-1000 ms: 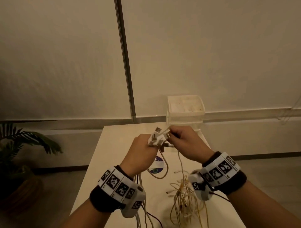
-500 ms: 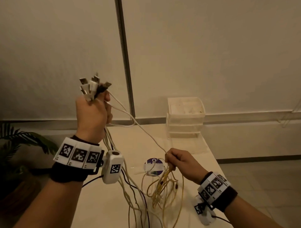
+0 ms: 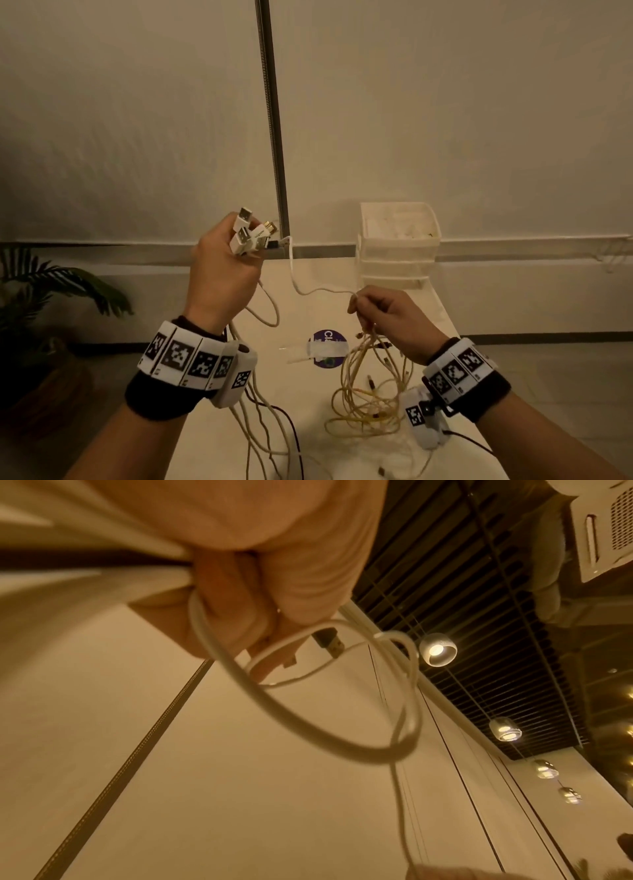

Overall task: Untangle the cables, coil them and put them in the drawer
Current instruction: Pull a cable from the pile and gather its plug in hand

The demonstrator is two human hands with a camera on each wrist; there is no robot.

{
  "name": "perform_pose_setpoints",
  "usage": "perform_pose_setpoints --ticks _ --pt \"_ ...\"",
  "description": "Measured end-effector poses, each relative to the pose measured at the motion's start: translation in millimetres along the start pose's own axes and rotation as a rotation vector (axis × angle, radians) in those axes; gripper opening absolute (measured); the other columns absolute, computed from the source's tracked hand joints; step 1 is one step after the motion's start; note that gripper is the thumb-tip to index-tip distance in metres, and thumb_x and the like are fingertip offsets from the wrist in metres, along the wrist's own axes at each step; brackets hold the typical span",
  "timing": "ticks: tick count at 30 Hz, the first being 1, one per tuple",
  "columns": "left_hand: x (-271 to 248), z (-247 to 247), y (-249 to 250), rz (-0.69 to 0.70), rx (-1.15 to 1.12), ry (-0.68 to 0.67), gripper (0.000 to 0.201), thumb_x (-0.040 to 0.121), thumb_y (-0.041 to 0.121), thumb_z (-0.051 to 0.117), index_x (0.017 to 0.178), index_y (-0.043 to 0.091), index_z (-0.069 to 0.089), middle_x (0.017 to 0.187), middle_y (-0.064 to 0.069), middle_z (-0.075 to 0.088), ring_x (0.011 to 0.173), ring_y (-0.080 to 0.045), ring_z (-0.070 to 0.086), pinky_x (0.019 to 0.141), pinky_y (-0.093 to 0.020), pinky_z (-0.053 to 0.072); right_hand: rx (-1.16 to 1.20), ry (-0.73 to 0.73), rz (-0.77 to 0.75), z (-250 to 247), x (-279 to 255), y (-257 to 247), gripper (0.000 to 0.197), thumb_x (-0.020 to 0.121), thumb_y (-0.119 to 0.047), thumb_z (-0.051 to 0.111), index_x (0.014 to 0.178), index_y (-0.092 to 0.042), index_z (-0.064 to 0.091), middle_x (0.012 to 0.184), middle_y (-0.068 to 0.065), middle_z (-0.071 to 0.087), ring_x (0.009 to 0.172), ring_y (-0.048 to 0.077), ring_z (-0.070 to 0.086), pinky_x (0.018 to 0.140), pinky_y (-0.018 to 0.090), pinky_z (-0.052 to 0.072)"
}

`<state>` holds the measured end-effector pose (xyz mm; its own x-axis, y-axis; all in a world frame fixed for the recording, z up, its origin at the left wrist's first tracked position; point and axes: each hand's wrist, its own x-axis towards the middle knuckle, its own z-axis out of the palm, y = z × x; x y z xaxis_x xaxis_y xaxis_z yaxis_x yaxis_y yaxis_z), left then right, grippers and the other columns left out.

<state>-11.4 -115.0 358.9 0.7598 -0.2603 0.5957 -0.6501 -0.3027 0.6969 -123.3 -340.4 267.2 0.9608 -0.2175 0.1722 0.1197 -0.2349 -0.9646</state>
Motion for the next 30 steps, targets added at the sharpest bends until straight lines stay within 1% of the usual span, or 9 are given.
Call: perform_pose_setpoints --ticks 4,8,11,14,18,20,24,27,30 --pt "9.2 -4.8 -3.9 -0.097 -0.08 0.031 0.007 0.083 0.004 0.07 0.087 0.005 0.064 0.082 -0.013 0.067 0.072 -0.019 0.06 0.063 -0.022 0.045 0.111 0.252 0.112 -8.2 13.1 15.5 0.025 0.1 -0.015 0.048 0.081 -0.01 0.064 0.061 0.003 0.04 0.051 0.014 0.035 0.051 0.031 0.037" --pt "12.5 -12.3 -4.9 -0.209 -0.215 0.007 0.006 0.083 0.006 0.073 0.086 0.01 0.069 0.069 0.004 0.065 0.06 -0.006 0.055 0.06 -0.027 0.042 0.203 0.399 0.169 -23.1 12.2 29.6 0.025 0.1 -0.016 0.048 0.083 -0.01 0.066 0.06 0.003 0.036 0.05 0.013 0.029 0.049 0.028 0.027" --pt "10.5 -17.3 5.1 -0.166 -0.333 -0.015 0.015 0.083 0.007 0.073 0.079 0.018 0.064 0.055 0.018 0.06 0.047 0.003 0.051 0.053 -0.018 0.039 0.192 0.306 0.166 -25.6 7.4 29.2 0.024 0.098 -0.014 0.051 0.084 -0.007 0.069 0.058 0.001 0.041 0.052 0.016 0.031 0.052 0.031 0.028" --pt "-0.4 -8.1 29.9 0.072 -0.341 -0.252 0.017 0.078 0.007 0.073 0.076 0.014 0.058 0.066 0.015 0.065 0.06 0.003 0.06 0.057 -0.011 0.045 0.152 0.206 0.122 -19.1 9.1 16.1 0.023 0.097 -0.013 0.052 0.084 -0.006 0.07 0.058 0.0 0.043 0.053 0.015 0.033 0.053 0.03 0.028" --pt "-10.6 31.3 41.2 0.188 -0.186 -0.509 0.023 0.082 0.012 0.076 0.1 0.018 0.063 0.089 0.01 0.068 0.077 -0.008 0.065 0.066 -0.026 0.053 -0.041 0.05 0.001 -9.1 13.5 -12.4 0.018 0.094 -0.012 0.058 0.087 -0.008 0.074 0.057 -0.009 0.055 0.055 0.006 0.043 0.055 0.019 0.035" --pt "-10.0 53.1 37.0 0.146 -0.005 -0.545 0.027 0.085 0.013 0.069 0.11 0.021 0.064 0.098 0.007 0.07 0.085 -0.01 0.064 0.071 -0.025 0.05 -0.046 -0.021 -0.043 -7.8 17.2 -24.6 0.016 0.093 -0.006 0.058 0.09 -0.003 0.073 0.059 -0.01 0.058 0.056 0.002 0.044 0.057 0.016 0.037" --pt "-9.5 75.1 27.3 0.136 0.201 -0.577 0.018 0.09 0.013 0.058 0.08 0.027 0.059 0.079 0.004 0.067 0.075 -0.017 0.061 0.057 -0.017 0.036 -0.018 -0.021 -0.066 -12.0 21.0 -36.4 0.019 0.09 0.001 0.058 0.1 -0.004 0.074 0.079 0.008 0.071 0.067 0.007 0.053 0.064 0.02 0.042" --pt "-5.5 73.8 23.8 0.144 0.249 -0.559 0.021 0.089 0.013 0.058 0.076 0.029 0.059 0.071 0.012 0.061 0.063 -0.003 0.053 0.052 -0.012 0.031 -0.026 -0.007 -0.023 -10.3 17.8 -31.5 0.016 0.092 -0.005 0.058 0.095 -0.005 0.074 0.066 0.008 0.059 0.061 0.014 0.045 0.061 0.029 0.038" --pt "-1.4 70.4 24.9 0.124 0.241 -0.475 0.018 0.087 0.007 0.056 0.077 0.018 0.065 0.072 0.004 0.066 0.066 -0.014 0.058 0.051 -0.015 0.033 0.073 0.007 0.019 -9.2 16.5 -23.8 0.015 0.093 -0.006 0.057 0.092 -0.002 0.071 0.064 0.005 0.06 0.058 0.017 0.049 0.059 0.032 0.042"
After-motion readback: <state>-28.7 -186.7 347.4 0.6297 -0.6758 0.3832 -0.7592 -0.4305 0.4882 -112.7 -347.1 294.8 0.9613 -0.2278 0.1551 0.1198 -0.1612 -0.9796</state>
